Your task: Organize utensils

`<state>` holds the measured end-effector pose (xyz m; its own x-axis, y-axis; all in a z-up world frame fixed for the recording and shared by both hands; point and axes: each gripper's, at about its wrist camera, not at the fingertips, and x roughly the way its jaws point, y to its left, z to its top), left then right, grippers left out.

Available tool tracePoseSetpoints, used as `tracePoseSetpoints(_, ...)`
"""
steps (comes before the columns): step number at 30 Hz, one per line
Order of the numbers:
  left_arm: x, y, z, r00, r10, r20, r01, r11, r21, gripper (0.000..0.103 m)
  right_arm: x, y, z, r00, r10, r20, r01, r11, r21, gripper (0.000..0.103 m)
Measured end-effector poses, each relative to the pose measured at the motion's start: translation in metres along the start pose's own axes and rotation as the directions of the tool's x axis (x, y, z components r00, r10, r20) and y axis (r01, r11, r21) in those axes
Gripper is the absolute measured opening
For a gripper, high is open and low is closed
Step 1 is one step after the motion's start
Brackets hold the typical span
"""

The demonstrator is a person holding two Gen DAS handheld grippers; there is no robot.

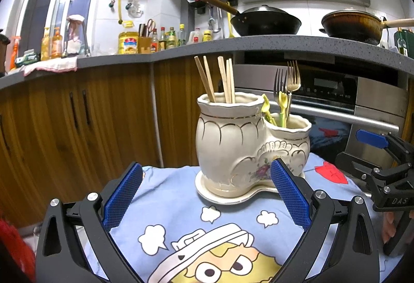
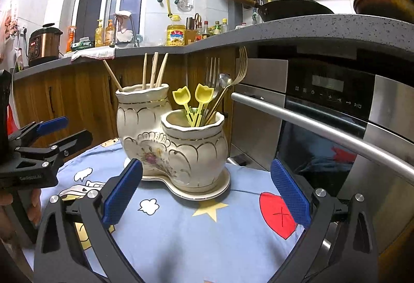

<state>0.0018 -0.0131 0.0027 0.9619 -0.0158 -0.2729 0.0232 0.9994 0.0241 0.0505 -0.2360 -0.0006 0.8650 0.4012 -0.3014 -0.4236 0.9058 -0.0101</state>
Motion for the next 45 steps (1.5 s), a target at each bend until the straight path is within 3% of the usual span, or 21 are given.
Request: tracePoseSetpoints(45, 0.0014, -0.001, -0.001, 1.0, -0.011, -0.003, 0.011, 1.0, 0.004, 0.098, 0.0003, -0.0003, 0.0003, 1.0, 0.001, -0.003, -0.001, 1.0, -0.001, 0.098)
